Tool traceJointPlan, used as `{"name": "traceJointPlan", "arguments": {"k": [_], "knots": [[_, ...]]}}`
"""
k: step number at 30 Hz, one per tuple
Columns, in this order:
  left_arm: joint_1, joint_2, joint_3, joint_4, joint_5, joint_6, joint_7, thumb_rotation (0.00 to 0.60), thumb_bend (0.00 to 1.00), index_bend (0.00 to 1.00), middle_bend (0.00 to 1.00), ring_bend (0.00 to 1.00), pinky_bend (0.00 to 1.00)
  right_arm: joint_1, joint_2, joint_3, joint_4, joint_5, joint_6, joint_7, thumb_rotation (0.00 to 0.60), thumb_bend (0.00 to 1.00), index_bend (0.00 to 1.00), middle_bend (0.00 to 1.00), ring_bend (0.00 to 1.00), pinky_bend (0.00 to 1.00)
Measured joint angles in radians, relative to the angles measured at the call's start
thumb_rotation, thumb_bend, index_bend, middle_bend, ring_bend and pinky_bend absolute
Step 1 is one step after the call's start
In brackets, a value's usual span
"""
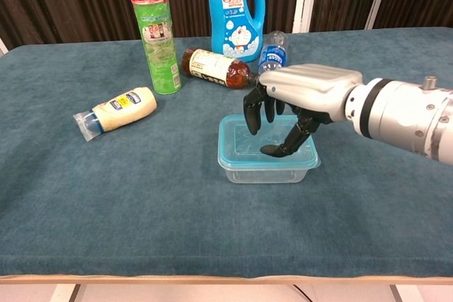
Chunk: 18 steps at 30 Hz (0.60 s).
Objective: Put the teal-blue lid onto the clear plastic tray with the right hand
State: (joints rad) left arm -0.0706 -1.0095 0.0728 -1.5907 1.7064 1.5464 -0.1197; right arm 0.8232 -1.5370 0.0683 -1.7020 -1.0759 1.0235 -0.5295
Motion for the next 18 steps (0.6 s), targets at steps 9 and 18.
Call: {"name": "traceJointPlan", "arguments": {"k": [9, 18], "knots": [[0.0, 0.001, -0.001, 0.0, 0.0, 0.001, -0.002, 0.6, 0.4, 0.0, 0.0, 0.0, 0.16, -0.019, -0.023, 0.005, 0.036, -0.022, -0.008, 0.045, 0.6, 0.46, 0.6, 0.52, 0.45, 0.47], [0.001, 0.001, 0.0, 0.0, 0.002, 0.003, -0.002, 0.6, 0.4, 0.0, 0.0, 0.0, 0.16, -0.032, -0.025, 0.004, 0.048, -0.034, -0.021, 0.051, 0.6, 0.46, 0.6, 0.52, 0.45, 0.47]]}}
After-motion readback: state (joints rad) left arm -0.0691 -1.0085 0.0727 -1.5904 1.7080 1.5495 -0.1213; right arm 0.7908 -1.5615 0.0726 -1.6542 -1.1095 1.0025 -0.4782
